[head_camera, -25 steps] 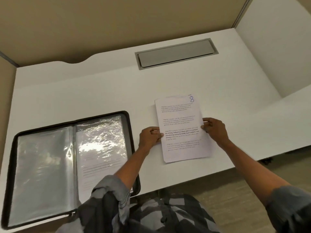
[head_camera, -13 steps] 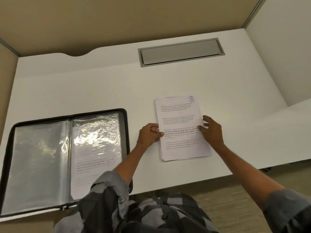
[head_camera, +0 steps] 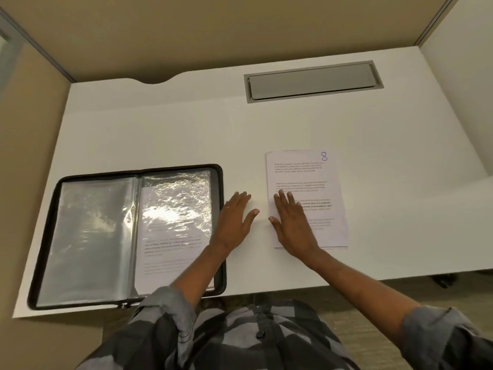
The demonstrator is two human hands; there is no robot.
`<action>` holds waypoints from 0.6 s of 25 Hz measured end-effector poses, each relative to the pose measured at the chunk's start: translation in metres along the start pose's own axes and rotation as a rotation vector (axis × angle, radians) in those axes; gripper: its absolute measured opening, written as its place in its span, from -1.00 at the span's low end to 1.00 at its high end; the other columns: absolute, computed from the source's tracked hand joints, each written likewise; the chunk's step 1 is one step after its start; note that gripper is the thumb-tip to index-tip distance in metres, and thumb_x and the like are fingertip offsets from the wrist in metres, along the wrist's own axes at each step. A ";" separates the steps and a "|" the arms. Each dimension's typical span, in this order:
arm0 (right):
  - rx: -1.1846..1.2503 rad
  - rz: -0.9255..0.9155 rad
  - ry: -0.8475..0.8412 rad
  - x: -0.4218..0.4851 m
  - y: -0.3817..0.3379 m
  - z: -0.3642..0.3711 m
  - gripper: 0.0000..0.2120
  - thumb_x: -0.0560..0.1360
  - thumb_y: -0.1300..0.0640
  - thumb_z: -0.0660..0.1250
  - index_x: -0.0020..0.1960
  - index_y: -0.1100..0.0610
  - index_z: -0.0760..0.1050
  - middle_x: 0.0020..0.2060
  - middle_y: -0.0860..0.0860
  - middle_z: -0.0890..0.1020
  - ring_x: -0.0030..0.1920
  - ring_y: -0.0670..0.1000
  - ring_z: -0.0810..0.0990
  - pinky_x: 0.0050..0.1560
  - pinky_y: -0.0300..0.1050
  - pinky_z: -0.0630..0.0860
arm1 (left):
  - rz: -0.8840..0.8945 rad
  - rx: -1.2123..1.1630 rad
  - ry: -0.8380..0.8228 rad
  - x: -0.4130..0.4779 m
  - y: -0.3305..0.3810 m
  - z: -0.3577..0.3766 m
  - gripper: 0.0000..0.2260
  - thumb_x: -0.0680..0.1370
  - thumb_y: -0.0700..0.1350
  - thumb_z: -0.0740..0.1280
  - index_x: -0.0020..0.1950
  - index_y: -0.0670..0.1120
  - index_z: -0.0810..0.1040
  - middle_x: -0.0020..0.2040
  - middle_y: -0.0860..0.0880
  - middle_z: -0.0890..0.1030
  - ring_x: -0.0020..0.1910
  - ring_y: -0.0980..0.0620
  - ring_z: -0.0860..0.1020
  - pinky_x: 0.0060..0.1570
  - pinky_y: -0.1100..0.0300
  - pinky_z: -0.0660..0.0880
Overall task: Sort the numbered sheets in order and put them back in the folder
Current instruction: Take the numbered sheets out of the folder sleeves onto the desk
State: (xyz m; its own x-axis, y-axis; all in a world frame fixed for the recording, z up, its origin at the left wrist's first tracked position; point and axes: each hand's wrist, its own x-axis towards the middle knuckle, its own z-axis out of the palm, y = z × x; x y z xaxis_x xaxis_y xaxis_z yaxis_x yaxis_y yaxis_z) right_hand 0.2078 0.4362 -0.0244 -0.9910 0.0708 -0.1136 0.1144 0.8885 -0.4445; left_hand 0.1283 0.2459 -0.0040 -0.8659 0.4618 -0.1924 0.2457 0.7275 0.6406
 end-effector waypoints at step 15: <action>-0.100 -0.232 -0.190 -0.026 -0.157 0.081 -0.38 0.70 -0.16 -0.18 0.67 0.10 -0.10 0.65 0.02 -0.11 0.65 0.04 -0.18 0.64 0.07 -0.06 | -0.142 0.344 -0.073 -0.134 -0.154 -0.064 -0.19 0.59 0.45 -0.04 0.68 0.02 -0.18 0.66 0.05 -0.27 0.61 0.07 -0.36 0.56 -0.05 -0.37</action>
State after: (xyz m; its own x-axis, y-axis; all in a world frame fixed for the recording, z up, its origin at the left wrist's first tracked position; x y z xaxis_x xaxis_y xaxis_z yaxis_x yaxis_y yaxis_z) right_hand 0.2211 0.2583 -0.0232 -0.9582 -0.2163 -0.1874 -0.1297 0.9119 -0.3893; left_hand 0.1787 0.0387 -0.0292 -0.8714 0.3700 -0.3221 0.2679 0.9090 0.3193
